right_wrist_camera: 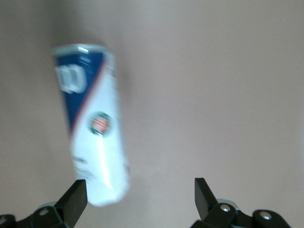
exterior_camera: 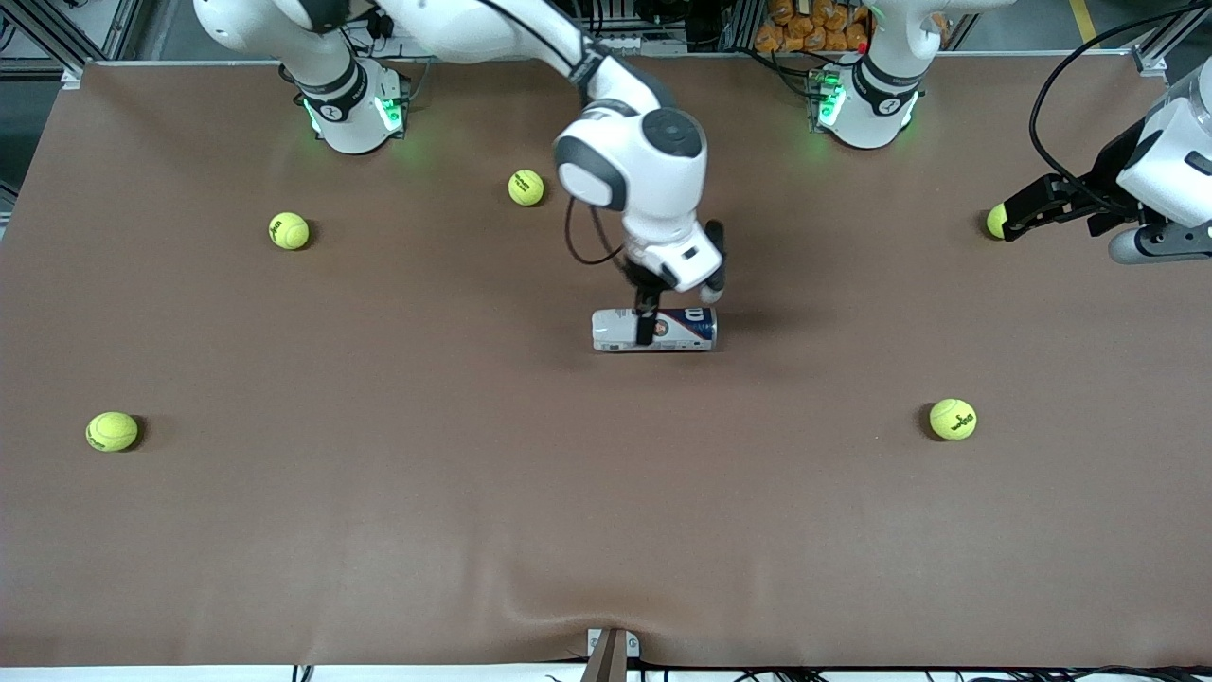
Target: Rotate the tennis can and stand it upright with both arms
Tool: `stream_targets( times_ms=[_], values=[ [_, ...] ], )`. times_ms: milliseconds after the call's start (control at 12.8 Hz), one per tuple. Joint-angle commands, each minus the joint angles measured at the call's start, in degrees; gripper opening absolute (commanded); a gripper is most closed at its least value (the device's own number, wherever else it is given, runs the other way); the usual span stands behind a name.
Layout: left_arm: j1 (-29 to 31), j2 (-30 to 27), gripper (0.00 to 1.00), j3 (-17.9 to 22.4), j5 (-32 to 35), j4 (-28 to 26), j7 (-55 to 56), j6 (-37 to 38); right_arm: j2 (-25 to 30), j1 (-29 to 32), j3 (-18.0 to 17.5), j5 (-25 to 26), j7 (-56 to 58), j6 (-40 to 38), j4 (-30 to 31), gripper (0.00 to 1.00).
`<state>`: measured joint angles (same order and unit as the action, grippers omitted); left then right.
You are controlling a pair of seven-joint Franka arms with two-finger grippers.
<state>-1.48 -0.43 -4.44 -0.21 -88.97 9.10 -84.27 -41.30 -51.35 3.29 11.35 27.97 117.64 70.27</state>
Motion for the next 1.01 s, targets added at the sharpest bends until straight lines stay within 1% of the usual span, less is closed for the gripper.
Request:
stream_targets(
  times_ms=[0,312,468,624,702,936],
  values=[
    [0.2,0.0,1.0,-0.2,0.4,0.2,-1.0,0.2,3.7,6.2,-0.8,-1.2,0.5,-0.7,1.5,1.0],
    [0.2,0.0,1.0,-0.1,0.4,0.2,-1.0,0.2,9.2,14.9,-0.8,-1.3,-0.3,-0.7,5.0,1.0],
    [0.0,0.1,1.0,-0.2,0.4,0.2,-1.0,0.2,11.9,19.6,-0.8,-2.2,-0.4,-2.4,5.8,1.0],
    [0.0,0.1,1.0,-0.2,0.4,0.1,-1.0,0.2,13.9,25.4,-0.7,-7.6,-2.3,-5.9,5.8,1.0],
    [0.0,0.1,1.0,-0.2,0.4,0.1,-1.0,0.2,14.8,28.6,-0.7,-9.4,-2.3,-7.6,5.8,1.0],
    [-0.1,0.1,1.0,-0.1,0.4,0.1,-1.0,0.2,17.8,34.7,-0.7,-9.7,-2.4,-11.9,5.9,1.0]
  ],
)
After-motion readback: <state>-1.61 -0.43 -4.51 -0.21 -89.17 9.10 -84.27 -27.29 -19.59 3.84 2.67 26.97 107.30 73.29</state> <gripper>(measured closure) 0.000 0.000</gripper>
